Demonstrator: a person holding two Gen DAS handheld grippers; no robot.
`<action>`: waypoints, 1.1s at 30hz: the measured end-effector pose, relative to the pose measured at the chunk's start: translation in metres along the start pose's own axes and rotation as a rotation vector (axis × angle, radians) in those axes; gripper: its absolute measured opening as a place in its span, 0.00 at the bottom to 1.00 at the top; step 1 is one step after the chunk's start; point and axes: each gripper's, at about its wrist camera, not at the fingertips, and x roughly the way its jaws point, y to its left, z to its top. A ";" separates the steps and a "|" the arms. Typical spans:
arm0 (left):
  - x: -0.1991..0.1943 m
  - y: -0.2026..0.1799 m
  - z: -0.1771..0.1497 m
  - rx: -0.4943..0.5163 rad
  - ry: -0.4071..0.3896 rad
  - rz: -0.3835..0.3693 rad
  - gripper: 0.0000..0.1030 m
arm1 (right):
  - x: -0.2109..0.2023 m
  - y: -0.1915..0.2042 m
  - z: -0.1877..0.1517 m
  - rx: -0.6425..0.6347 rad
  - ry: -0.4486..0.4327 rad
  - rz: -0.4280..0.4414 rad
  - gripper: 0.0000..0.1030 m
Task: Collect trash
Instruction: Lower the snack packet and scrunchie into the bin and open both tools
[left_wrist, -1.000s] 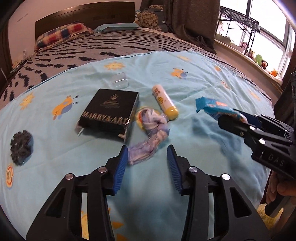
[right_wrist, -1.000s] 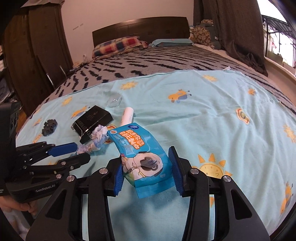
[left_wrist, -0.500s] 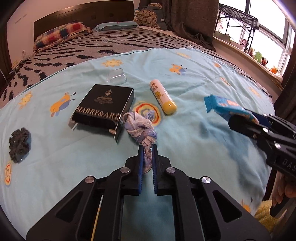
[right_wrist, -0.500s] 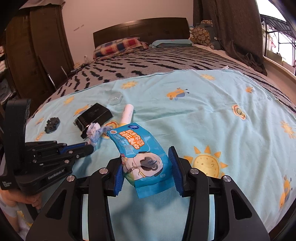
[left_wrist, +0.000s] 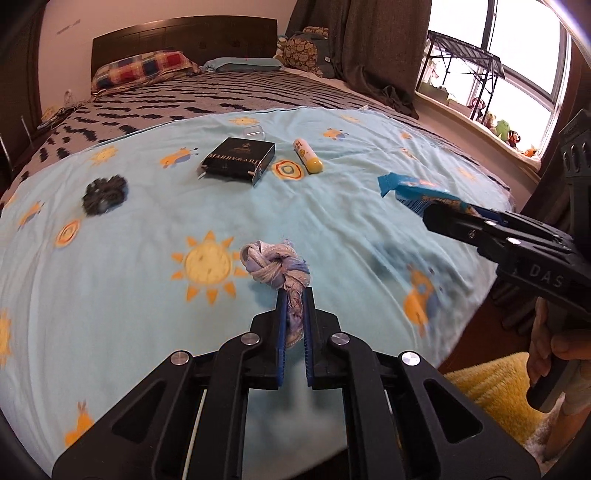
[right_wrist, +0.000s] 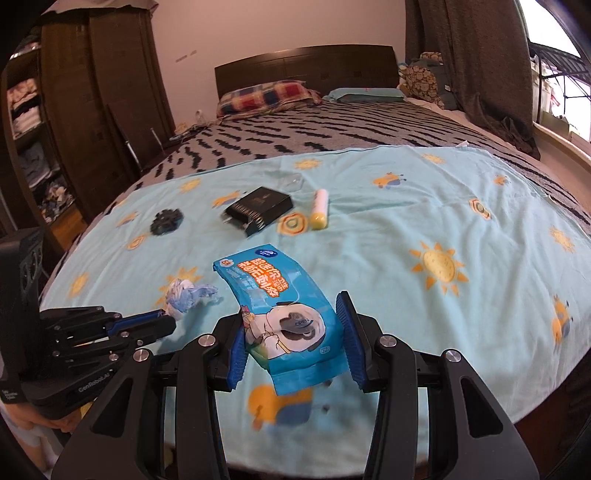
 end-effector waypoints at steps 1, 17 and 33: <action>-0.010 -0.001 -0.009 -0.004 -0.006 -0.002 0.06 | -0.005 0.004 -0.006 -0.002 0.002 0.004 0.43; -0.057 -0.011 -0.117 -0.047 0.044 -0.029 0.06 | -0.040 0.036 -0.103 0.000 0.102 0.041 0.44; -0.001 -0.011 -0.191 -0.073 0.244 -0.021 0.06 | 0.008 0.035 -0.192 0.027 0.328 0.012 0.44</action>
